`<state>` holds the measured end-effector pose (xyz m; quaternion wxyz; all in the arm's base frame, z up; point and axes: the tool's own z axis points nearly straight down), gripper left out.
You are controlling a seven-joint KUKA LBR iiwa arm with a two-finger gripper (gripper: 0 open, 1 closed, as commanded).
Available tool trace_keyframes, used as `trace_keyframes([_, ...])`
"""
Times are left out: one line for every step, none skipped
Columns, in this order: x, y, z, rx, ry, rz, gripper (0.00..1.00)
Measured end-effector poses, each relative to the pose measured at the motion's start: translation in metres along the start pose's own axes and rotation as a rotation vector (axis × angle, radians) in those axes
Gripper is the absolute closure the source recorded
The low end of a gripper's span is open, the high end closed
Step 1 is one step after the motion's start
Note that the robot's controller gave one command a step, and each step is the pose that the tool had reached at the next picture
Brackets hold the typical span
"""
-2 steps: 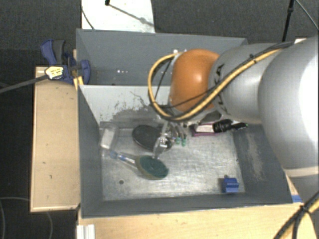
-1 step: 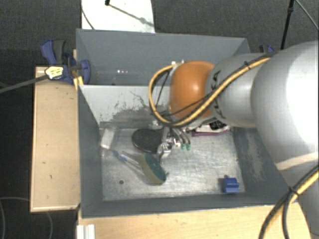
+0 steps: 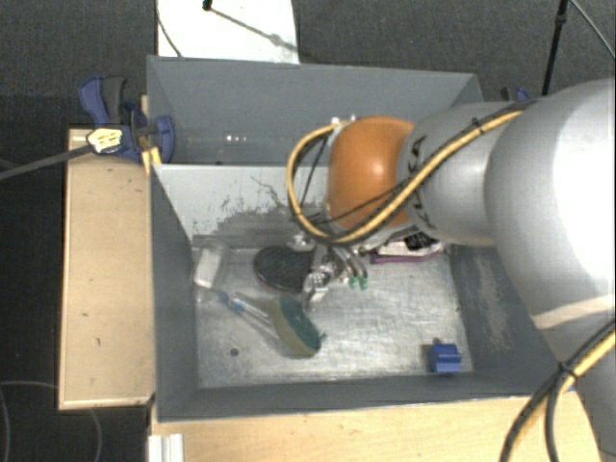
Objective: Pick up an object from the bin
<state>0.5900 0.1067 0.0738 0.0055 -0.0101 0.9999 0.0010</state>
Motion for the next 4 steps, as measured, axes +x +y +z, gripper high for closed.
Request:
trace_keyframes([0.011, 0.023, 0.0, 0.0, 0.005, -0.12, 1.0])
trace_keyframes([0.012, 0.023, 0.002, 0.0, 0.008, -0.119, 0.0])
trace_keyframes([0.011, 0.023, 0.001, 0.0, 0.006, -0.117, 1.0])
trace_keyframes([0.024, 0.006, -0.187, 0.001, 0.002, -0.119, 1.0])
